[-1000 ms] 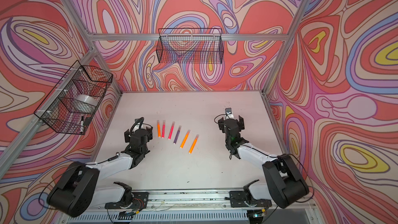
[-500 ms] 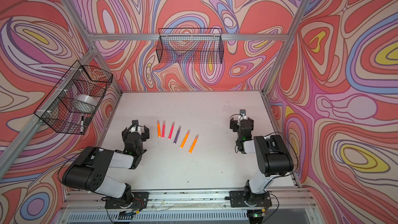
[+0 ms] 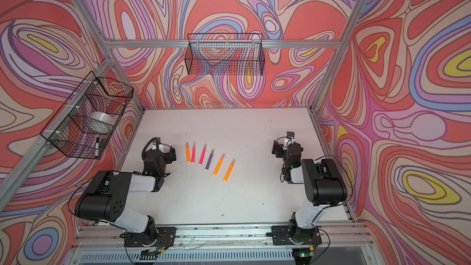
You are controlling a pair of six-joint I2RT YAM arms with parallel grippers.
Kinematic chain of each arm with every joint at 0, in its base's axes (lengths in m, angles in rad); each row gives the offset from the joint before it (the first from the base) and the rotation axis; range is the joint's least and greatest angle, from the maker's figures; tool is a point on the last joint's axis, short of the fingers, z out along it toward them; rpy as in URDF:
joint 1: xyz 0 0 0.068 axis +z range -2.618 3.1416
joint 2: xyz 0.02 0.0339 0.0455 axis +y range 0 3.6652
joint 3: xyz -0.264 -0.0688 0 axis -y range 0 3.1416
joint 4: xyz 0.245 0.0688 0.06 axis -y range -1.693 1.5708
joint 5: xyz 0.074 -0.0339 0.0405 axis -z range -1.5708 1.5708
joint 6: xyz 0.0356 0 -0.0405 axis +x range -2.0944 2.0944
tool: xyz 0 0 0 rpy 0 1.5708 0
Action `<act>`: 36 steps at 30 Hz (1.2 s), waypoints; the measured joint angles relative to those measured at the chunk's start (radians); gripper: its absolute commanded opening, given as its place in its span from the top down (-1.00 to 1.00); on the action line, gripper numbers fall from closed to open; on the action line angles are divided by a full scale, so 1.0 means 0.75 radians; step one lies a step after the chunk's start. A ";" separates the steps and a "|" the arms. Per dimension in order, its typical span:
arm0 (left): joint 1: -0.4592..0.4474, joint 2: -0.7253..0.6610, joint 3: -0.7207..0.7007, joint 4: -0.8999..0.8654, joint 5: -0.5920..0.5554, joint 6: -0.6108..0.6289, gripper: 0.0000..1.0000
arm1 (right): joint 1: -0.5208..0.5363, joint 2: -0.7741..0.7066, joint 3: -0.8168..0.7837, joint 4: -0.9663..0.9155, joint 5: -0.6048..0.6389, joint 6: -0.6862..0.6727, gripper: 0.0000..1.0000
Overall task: Insert pens into pen caps
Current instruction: Reset both arms
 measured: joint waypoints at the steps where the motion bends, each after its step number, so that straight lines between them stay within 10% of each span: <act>1: 0.001 0.000 0.000 -0.004 0.004 -0.001 -1.00 | 0.000 0.001 0.000 0.000 -0.001 0.001 -0.96; 21: -0.001 0.000 -0.004 -0.024 0.029 -0.015 -1.00 | 0.000 0.000 0.000 0.000 -0.005 0.006 -0.97; 27: -0.087 -0.020 -0.287 0.261 0.067 0.054 -1.00 | 0.000 0.001 0.000 0.000 -0.005 0.006 -0.97; 36: 0.058 -0.020 0.034 0.029 0.127 -0.006 -0.99 | 0.000 0.001 0.000 0.000 -0.009 0.006 -0.97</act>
